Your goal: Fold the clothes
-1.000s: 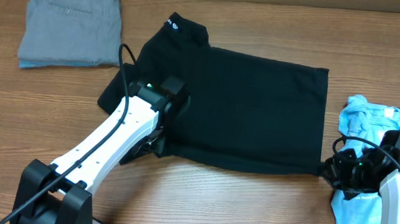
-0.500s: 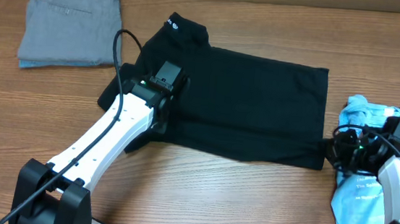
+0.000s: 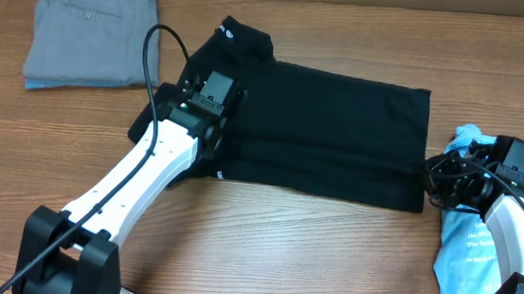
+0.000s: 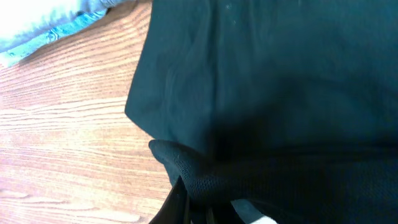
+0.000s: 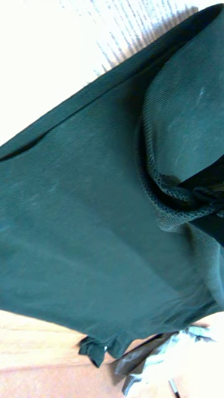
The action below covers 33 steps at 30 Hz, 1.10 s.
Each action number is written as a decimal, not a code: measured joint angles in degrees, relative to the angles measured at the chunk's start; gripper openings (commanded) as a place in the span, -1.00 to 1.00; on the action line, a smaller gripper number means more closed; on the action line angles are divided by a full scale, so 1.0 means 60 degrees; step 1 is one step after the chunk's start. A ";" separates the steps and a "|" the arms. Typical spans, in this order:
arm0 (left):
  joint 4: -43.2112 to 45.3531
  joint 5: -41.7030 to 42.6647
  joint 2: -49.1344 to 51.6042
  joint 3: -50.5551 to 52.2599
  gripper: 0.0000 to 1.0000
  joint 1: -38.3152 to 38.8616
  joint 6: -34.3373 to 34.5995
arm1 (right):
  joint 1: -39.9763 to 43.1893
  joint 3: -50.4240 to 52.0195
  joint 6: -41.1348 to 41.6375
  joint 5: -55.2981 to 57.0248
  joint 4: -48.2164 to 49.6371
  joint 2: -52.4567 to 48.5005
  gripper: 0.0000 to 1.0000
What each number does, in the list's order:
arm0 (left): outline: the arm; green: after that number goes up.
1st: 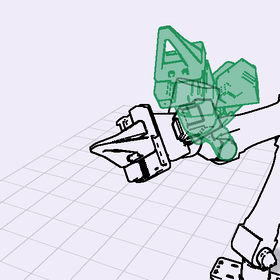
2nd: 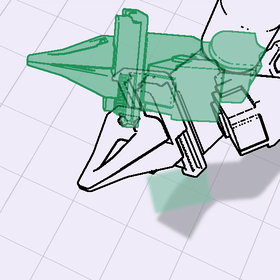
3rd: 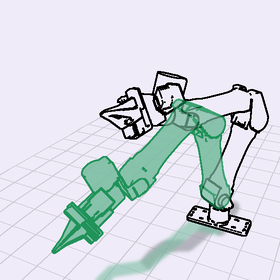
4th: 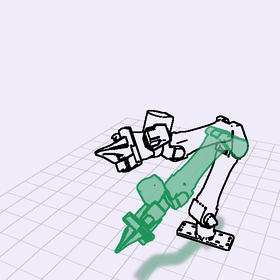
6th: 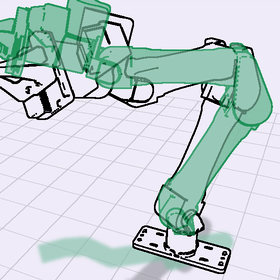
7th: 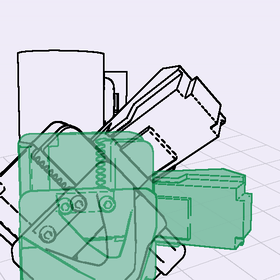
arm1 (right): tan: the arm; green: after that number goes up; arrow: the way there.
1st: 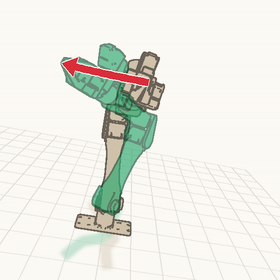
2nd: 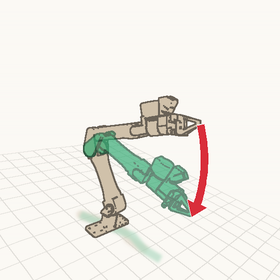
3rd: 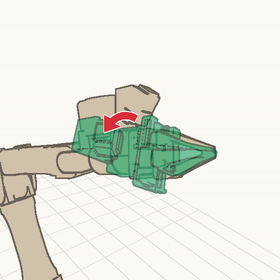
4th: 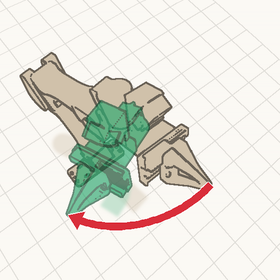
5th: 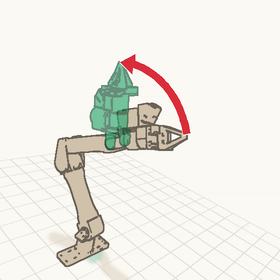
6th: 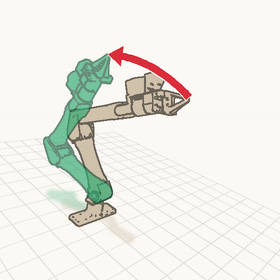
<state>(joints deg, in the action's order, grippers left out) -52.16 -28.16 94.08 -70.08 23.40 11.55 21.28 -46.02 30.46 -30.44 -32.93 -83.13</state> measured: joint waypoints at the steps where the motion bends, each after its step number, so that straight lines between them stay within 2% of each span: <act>1: 0.0091 -0.0018 0.0080 0.0000 -0.84 -0.0033 -0.0018 | 0.0000 0.0000 0.0047 0.0004 0.0091 -0.0004 -0.81; 2: 0.0142 -0.0033 0.0149 0.0000 -0.81 -0.0033 -0.0036 | 0.0000 0.0000 0.0102 0.0004 0.0164 -0.0007 -0.76; 3: 0.0189 -0.0036 0.0229 0.0000 -0.72 -0.0036 -0.0040 | 0.0000 0.0000 0.0138 0.0007 0.0233 -0.0018 -0.57; 4: 0.0208 -0.0040 0.0302 0.0000 -0.49 -0.0033 -0.0058 | 0.0000 0.0000 0.0087 0.0025 0.0328 -0.0058 -0.21; 5: 0.0226 -0.0051 0.0397 0.0000 -0.31 -0.0033 -0.0095 | 0.0000 0.0000 0.0168 0.0058 0.0357 -0.0080 -0.13; 6: 0.0244 -0.0062 0.0459 0.0000 -0.02 -0.0033 -0.0106 | 0.0000 -0.0004 0.0182 0.0066 0.0452 -0.0124 -0.07; 8: 0.0310 -0.0091 0.0568 0.0000 0.38 -0.0033 -0.0178 | 0.0000 -0.0004 0.0189 0.0091 0.0670 -0.0193 -0.02; 9: 0.0342 -0.0109 0.0608 0.0000 0.53 -0.0036 -0.0208 | 0.0000 -0.0004 0.0171 0.0095 0.0739 -0.0197 -0.01; 10: 0.0364 -0.0146 0.0641 0.0000 0.58 -0.0047 -0.0229 | 0.0000 -0.0004 0.0171 0.0098 0.0801 -0.0200 -0.01; 16: -0.0335 -0.0255 0.0678 -0.0098 0.52 -0.0324 -0.0193 | 0.0000 -0.0007 -0.0087 -0.0459 0.0736 -0.0200 -0.01; 20: -0.0874 0.0368 0.0681 -0.0375 0.14 -0.0703 -0.0240 | 0.0000 -0.0011 -0.0350 -0.0860 0.0368 -0.0200 0.00; 24: -0.0860 0.2131 0.0688 -0.0470 -0.05 -0.0863 -0.0656 | 0.0000 -0.0011 -0.0550 -0.1005 -0.0102 -0.0200 0.01; 28: -0.0386 0.3570 0.0991 -0.0470 -0.08 -0.0860 -0.0911 | 0.0000 -0.0011 -0.0685 -0.1086 -0.0426 -0.0200 0.04; 33: 0.0091 0.4568 0.1912 -0.0470 -0.03 -0.0863 -0.0994 | 0.0000 -0.0011 -0.0849 -0.1115 -0.0623 -0.0200 0.06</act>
<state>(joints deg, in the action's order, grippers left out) -51.62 -0.75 105.56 -72.90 18.22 5.58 21.28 -46.09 25.36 -37.12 -36.67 -84.33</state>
